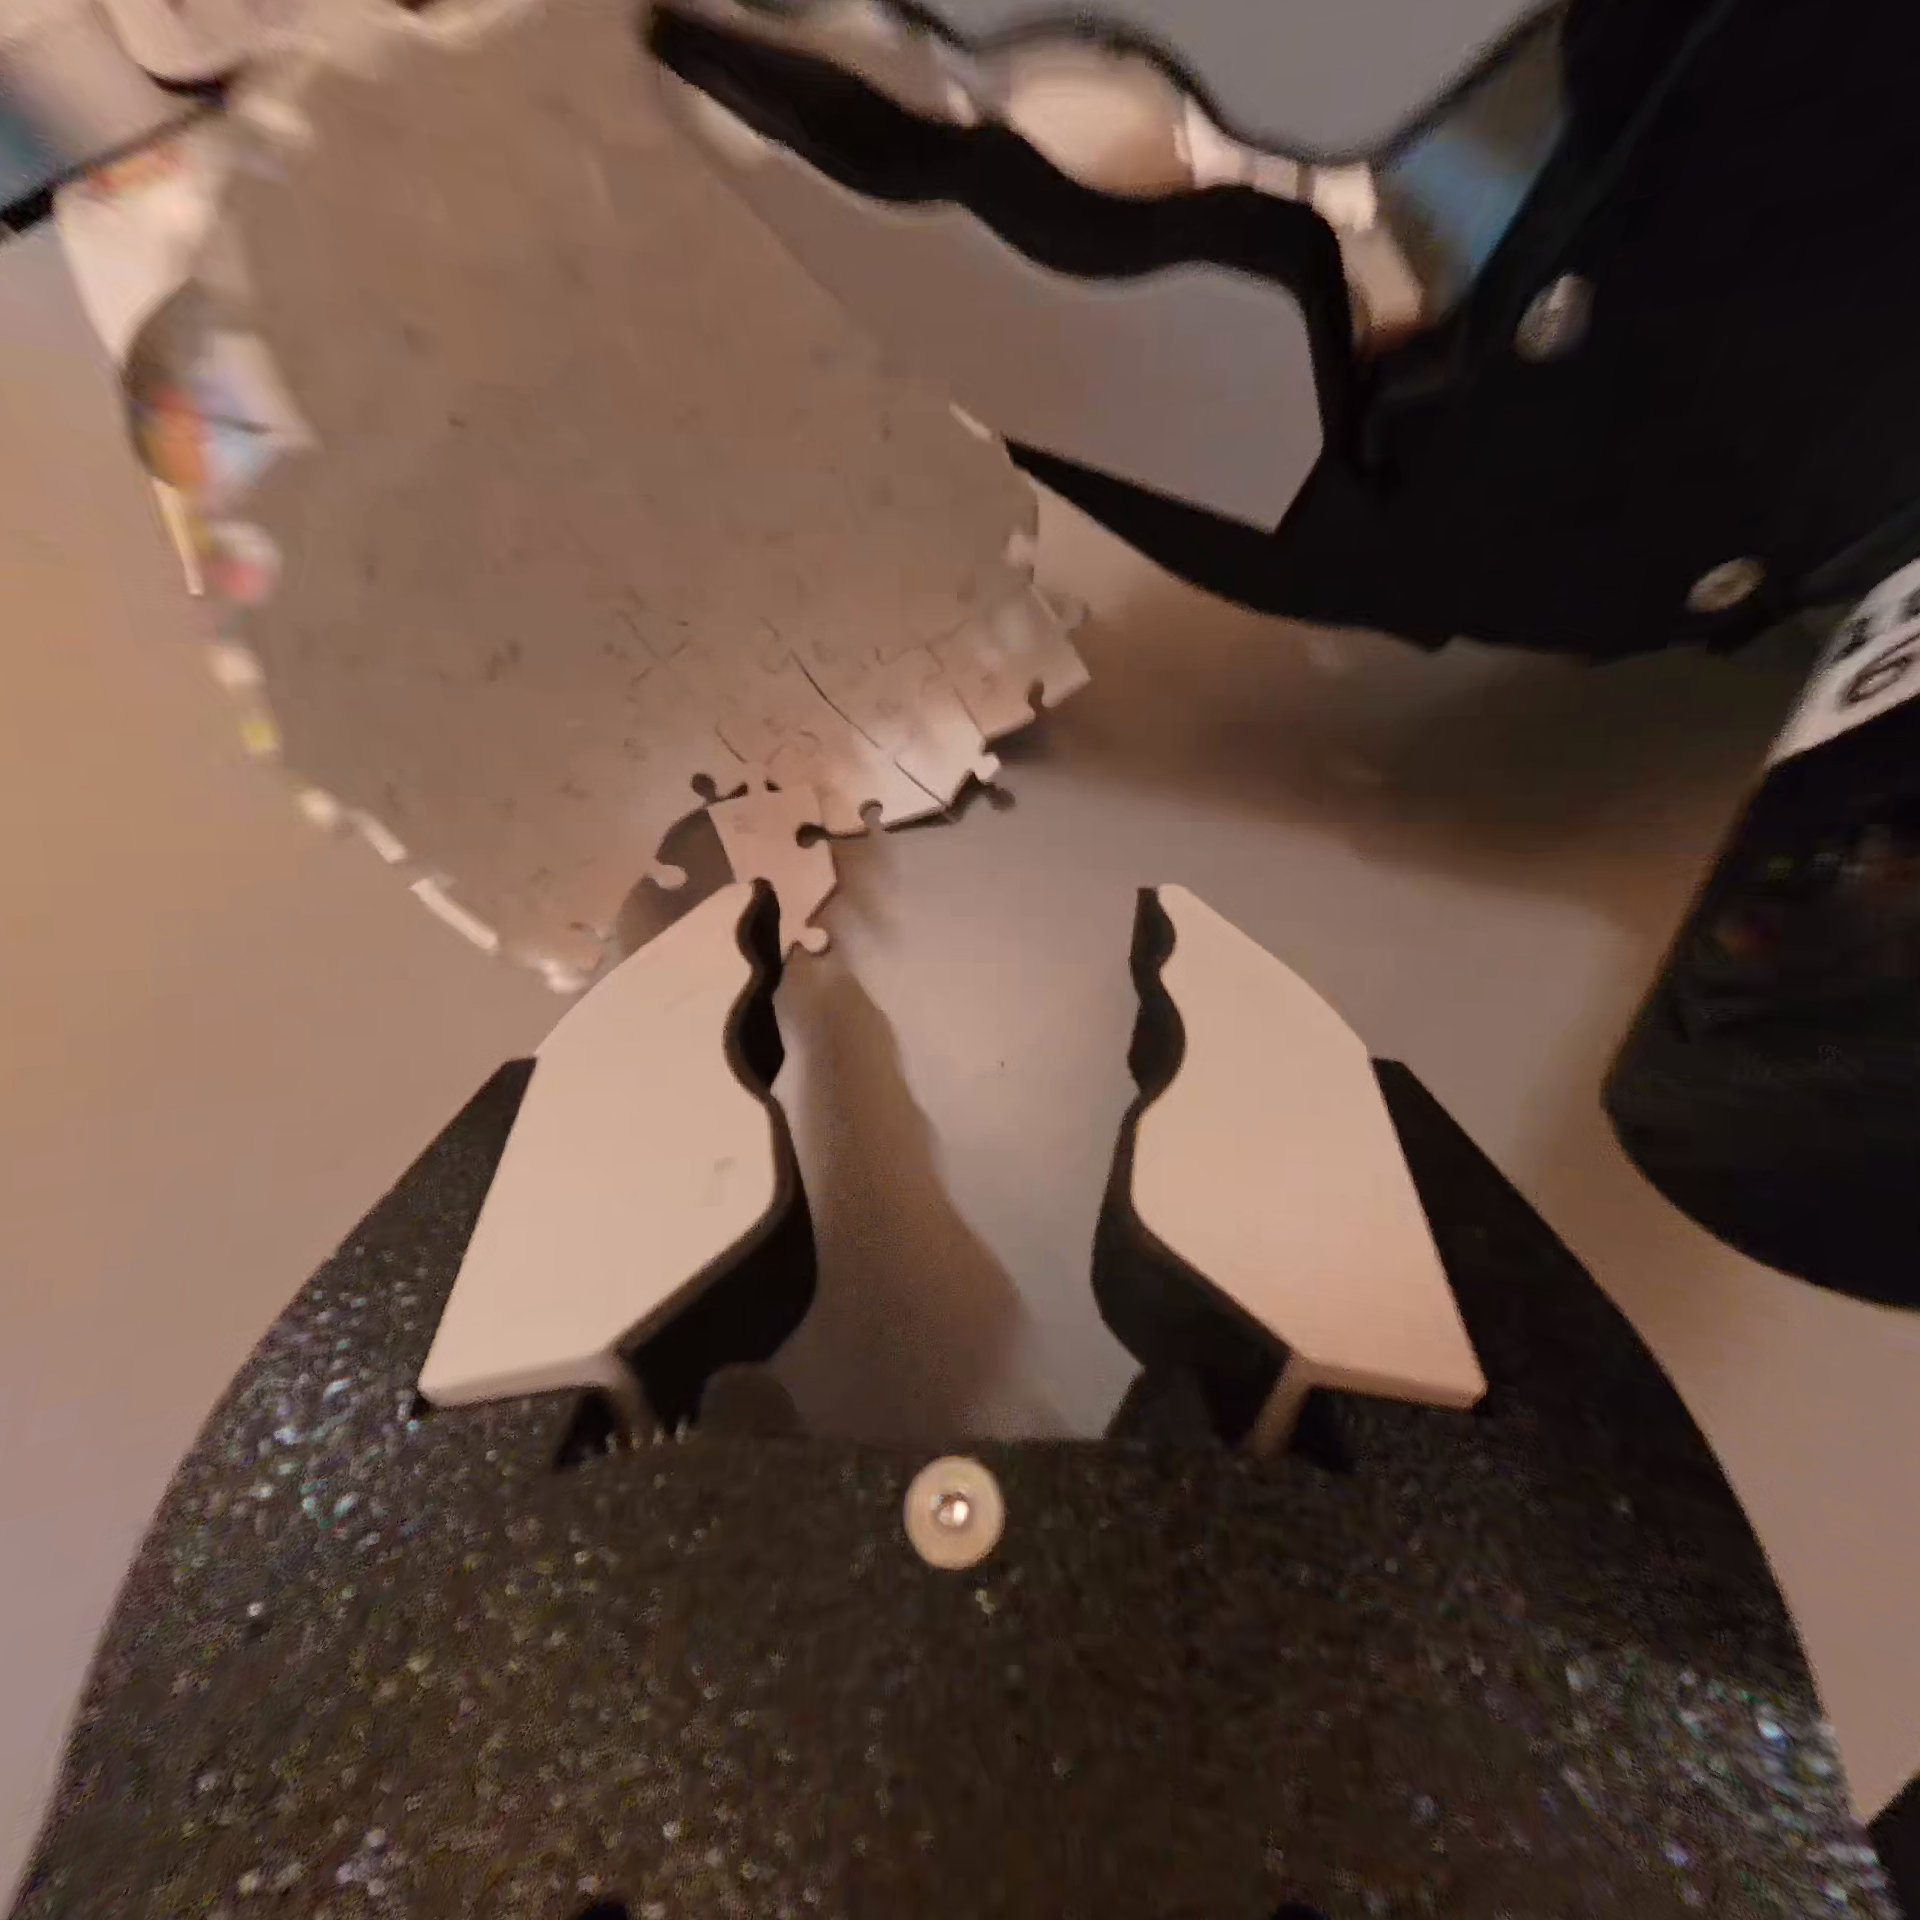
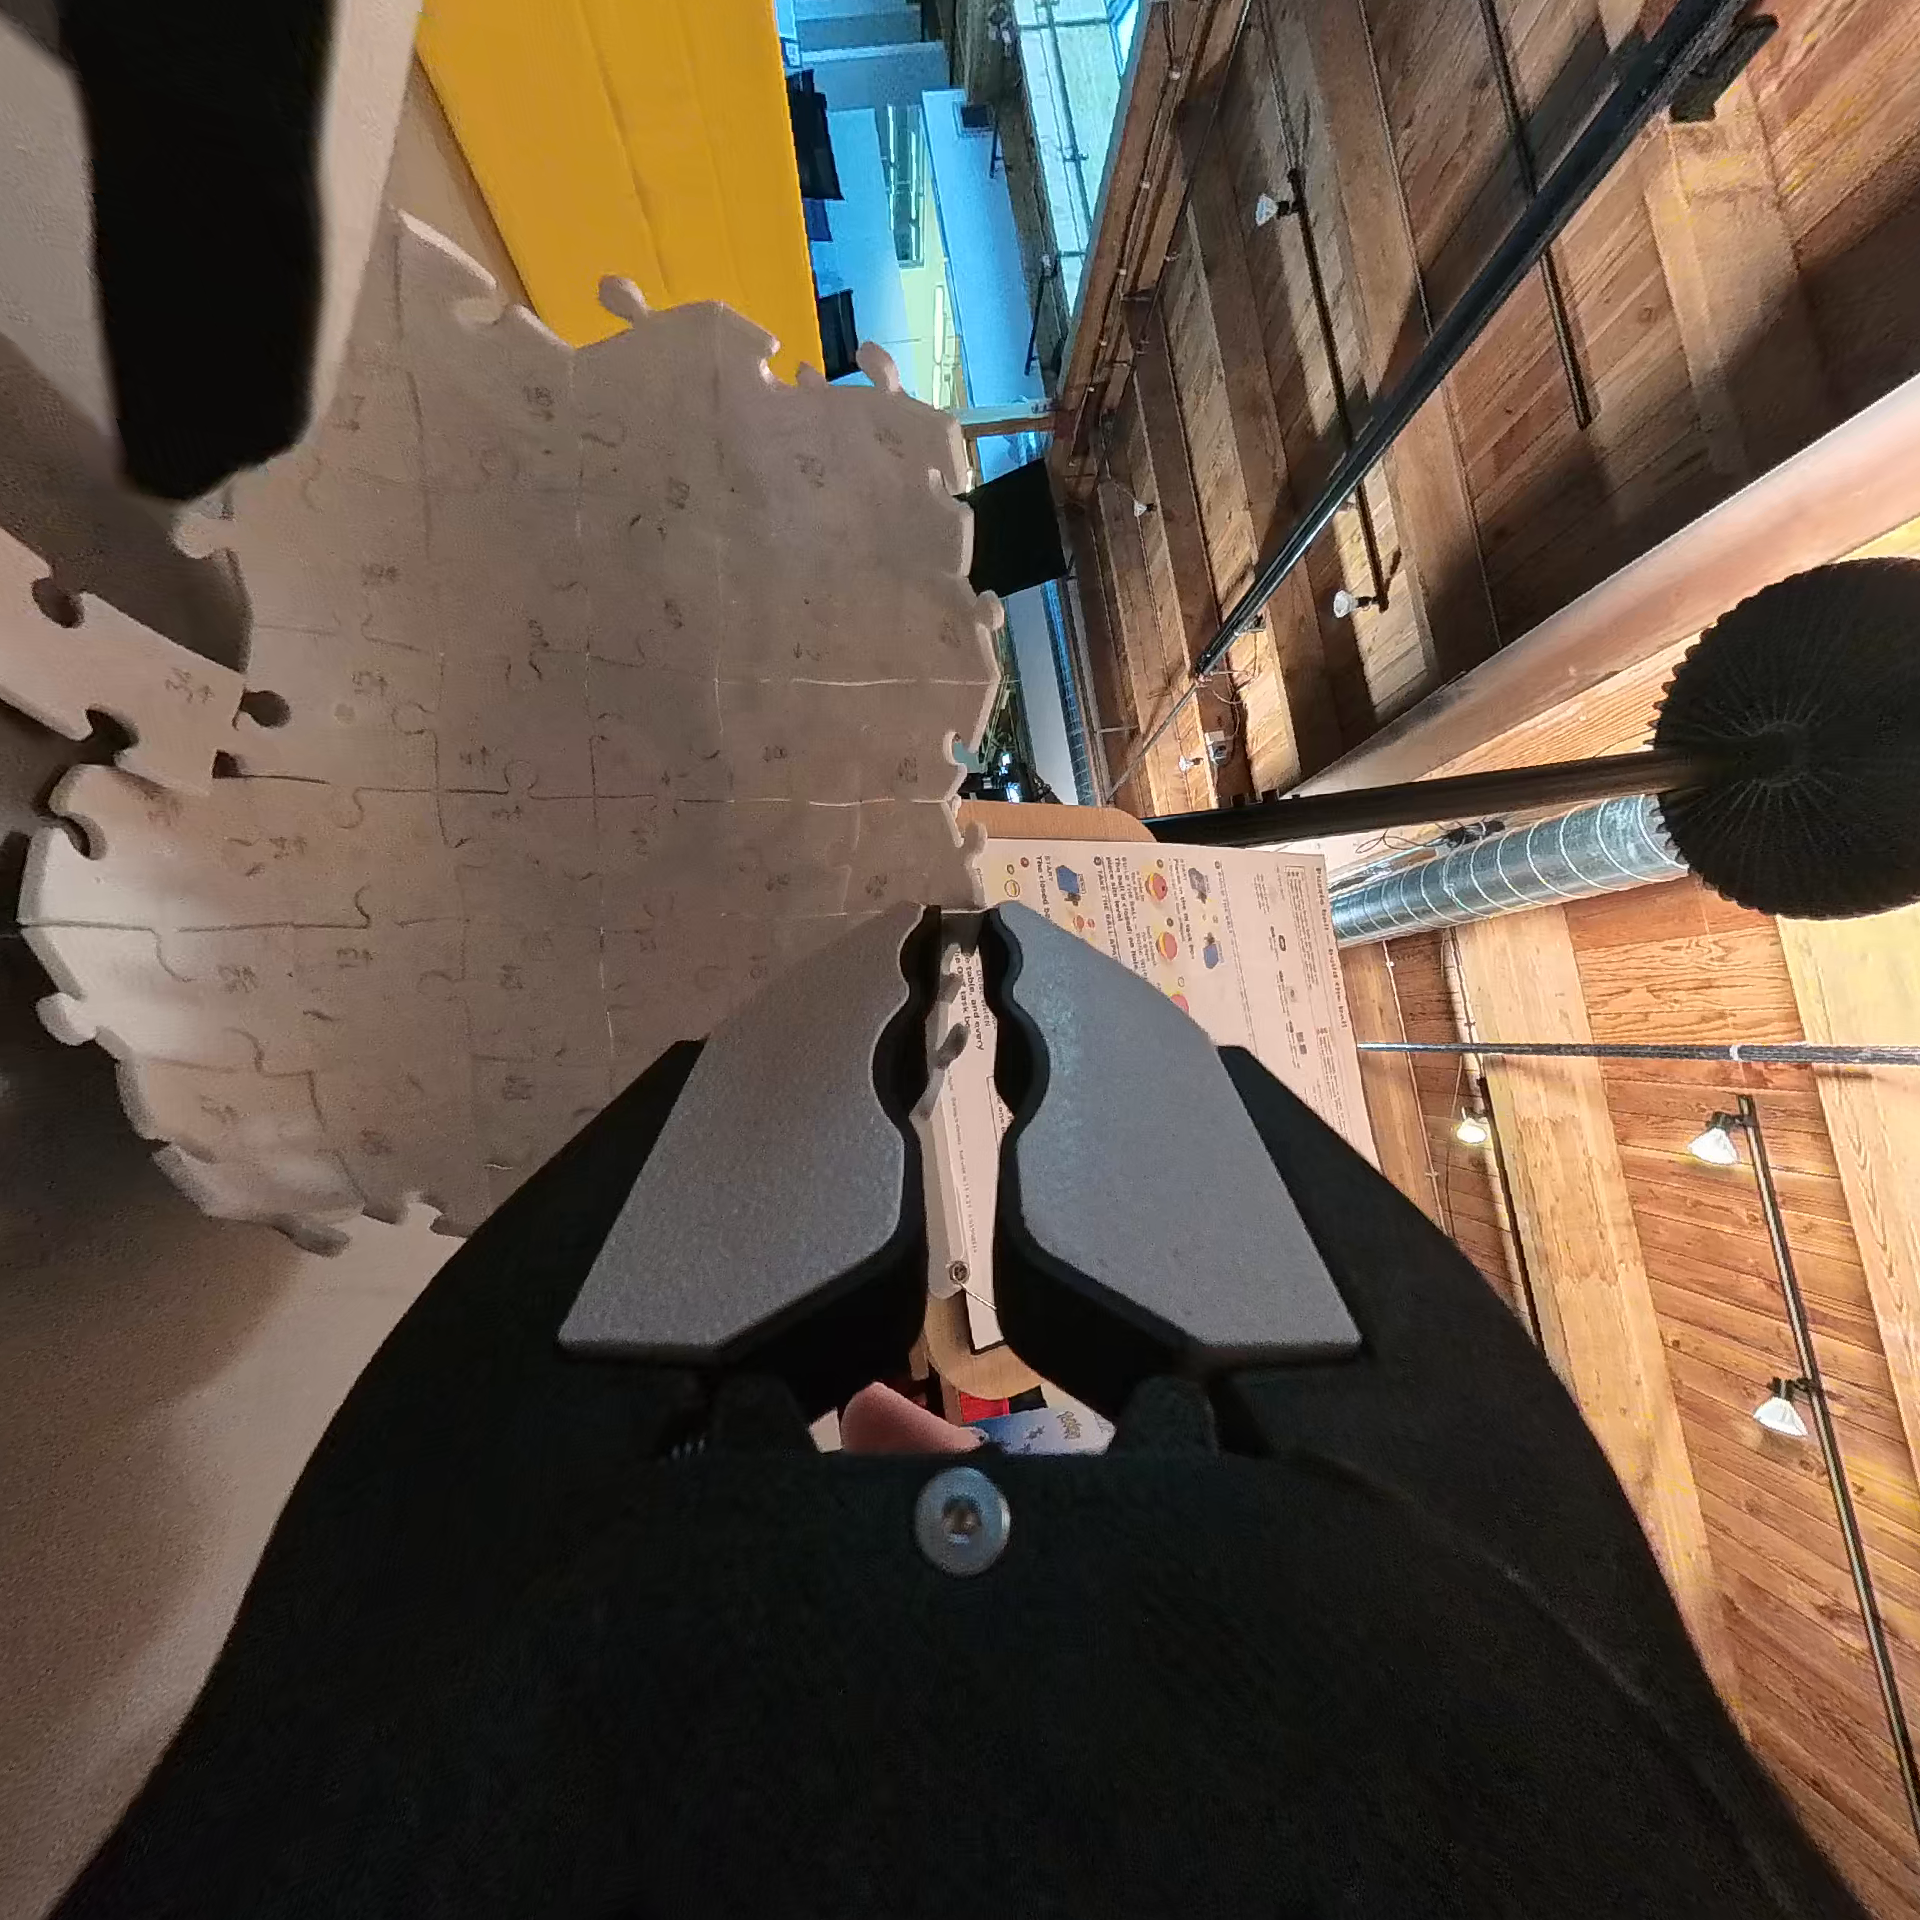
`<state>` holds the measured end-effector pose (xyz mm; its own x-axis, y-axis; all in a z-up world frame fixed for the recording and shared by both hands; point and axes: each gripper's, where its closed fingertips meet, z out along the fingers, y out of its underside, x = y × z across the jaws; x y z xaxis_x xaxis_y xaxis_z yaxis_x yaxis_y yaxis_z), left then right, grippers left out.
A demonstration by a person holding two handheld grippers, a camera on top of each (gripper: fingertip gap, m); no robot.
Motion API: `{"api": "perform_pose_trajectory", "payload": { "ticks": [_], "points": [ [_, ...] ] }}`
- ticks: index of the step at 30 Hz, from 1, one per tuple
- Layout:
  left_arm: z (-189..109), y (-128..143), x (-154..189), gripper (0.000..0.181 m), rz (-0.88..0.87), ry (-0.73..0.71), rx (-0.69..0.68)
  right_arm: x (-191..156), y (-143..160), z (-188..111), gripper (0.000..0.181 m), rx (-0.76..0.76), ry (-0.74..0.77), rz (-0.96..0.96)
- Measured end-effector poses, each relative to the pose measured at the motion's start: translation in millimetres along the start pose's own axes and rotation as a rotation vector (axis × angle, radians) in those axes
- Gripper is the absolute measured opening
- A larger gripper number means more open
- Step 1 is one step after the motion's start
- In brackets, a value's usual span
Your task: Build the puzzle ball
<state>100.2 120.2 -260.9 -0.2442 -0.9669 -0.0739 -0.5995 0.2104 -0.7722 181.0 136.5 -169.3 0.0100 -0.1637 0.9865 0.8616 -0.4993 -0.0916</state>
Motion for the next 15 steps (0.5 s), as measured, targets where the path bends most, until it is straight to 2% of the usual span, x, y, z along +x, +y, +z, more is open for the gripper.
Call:
{"api": "perform_pose_trajectory", "payload": {
  "ticks": [1,4,7,8,10,15],
  "points": [
    [-6,-5,-4,0.063,-0.052,-0.016,0.051,0,0,0,0.007,-0.001,0.0,0.0],
    [-21,-2,-21,0.066,-0.187,-0.114,0.121,0,1,1,0.007,-0.003,-0.001,0.0],
    [-22,22,-55,0.078,-0.245,-0.311,0.03,0,2,1,0.007,-0.005,-0.001,0.0],
    [-18,28,-59,0.088,-0.261,-0.317,-0.017,0,1,1,0.007,-0.004,0.001,-0.001],
    [-7,33,-60,0.09,-0.316,-0.285,-0.093,0,0,0,0.007,-0.002,0.003,-0.004],
    [12,29,-72,0.091,-0.382,-0.326,-0.141,0,0,-1,0.007,-0.006,0.008,-0.01]
  ]
}}
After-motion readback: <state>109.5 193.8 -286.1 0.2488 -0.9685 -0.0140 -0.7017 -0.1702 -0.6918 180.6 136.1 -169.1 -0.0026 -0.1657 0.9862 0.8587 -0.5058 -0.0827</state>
